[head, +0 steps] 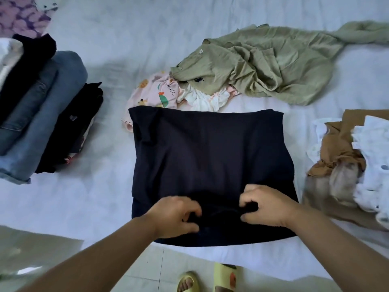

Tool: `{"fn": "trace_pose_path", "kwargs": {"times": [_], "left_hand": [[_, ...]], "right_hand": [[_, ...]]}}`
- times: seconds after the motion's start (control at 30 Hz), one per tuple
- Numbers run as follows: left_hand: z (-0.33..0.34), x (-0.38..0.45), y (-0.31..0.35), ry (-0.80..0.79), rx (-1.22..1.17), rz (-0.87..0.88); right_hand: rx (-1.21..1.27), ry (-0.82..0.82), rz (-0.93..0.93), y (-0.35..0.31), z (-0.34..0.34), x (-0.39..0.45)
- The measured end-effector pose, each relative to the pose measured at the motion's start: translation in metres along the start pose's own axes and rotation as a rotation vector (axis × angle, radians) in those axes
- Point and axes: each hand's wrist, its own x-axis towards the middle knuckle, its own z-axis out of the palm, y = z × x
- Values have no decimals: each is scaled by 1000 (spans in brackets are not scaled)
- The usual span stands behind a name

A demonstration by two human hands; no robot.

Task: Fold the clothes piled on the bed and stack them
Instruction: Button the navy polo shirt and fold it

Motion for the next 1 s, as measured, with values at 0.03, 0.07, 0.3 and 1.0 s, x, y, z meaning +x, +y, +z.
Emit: {"fn": "trace_pose_path", "kwargs": {"times": [0.03,0.07,0.3,1.0], "left_hand": [[2,-1,1,-45,46,-22],[3,-1,3,-13,59,-56],[31,22,18,382,222,-42],[3,99,27,-65,547,-236]], "right_hand": [[-54,-26,39,-1,1,-3],[-80,0,72,-2,2,-5],[-251,569,-109,-9,48,-4],[62,588,713,40,7,16]]}}
